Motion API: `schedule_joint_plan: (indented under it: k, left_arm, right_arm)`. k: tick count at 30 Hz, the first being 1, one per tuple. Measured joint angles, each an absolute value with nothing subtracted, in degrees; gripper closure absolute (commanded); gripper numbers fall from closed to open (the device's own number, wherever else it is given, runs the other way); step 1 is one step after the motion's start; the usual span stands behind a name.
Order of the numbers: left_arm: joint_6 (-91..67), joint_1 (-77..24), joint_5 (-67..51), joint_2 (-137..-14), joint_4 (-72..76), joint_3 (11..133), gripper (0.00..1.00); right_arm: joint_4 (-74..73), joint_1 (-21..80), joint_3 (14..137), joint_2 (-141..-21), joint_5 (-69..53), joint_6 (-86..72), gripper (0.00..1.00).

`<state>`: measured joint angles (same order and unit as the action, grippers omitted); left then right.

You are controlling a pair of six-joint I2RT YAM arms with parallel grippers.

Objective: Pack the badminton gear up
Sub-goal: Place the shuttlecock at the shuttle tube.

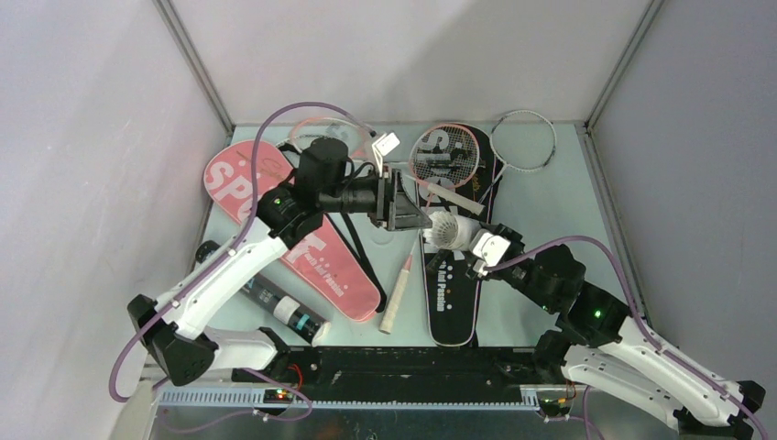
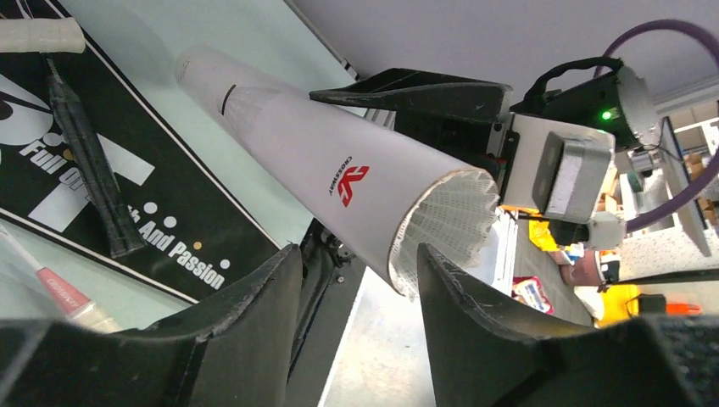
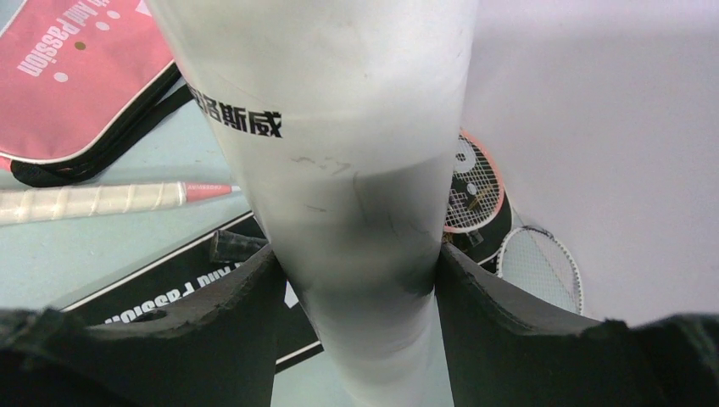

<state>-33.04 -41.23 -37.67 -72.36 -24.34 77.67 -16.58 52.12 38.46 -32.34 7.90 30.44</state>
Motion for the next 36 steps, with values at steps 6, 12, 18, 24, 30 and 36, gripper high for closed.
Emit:
schedule_joint_plan:
  k: [6,12,18,24,30,36]
  left_arm:
    - [-30.9,-42.7,-36.2,-74.4,-25.1,77.7,0.40]
    - [-26.3,-46.4,-28.6,-78.8,-32.3,81.8,0.40]
    - [-22.9,-49.1,-21.6,-80.6,-37.4,85.0,0.36]
    - [-23.0,-49.1,-18.2,-79.5,-38.3,84.9,0.25]
    - [-24.3,-47.4,-18.0,-71.6,-36.4,84.4,0.18]
    - [-25.5,-42.2,-17.1,-63.0,-33.9,84.3,0.20]
  right_arm:
    - [-14.6,52.4,38.5,-33.3,7.4,30.5,0.49]
    - [-14.5,52.8,38.5,-35.2,7.3,30.9,0.49]
    - [-14.1,53.4,38.5,-36.5,7.7,30.9,0.49]
    - [-14.0,53.5,38.5,-36.8,8.3,30.9,0.49]
    - [-14.2,53.5,38.5,-36.8,9.3,31.1,0.49]
    - [-14.3,53.0,38.5,-36.8,9.3,31.1,0.49]
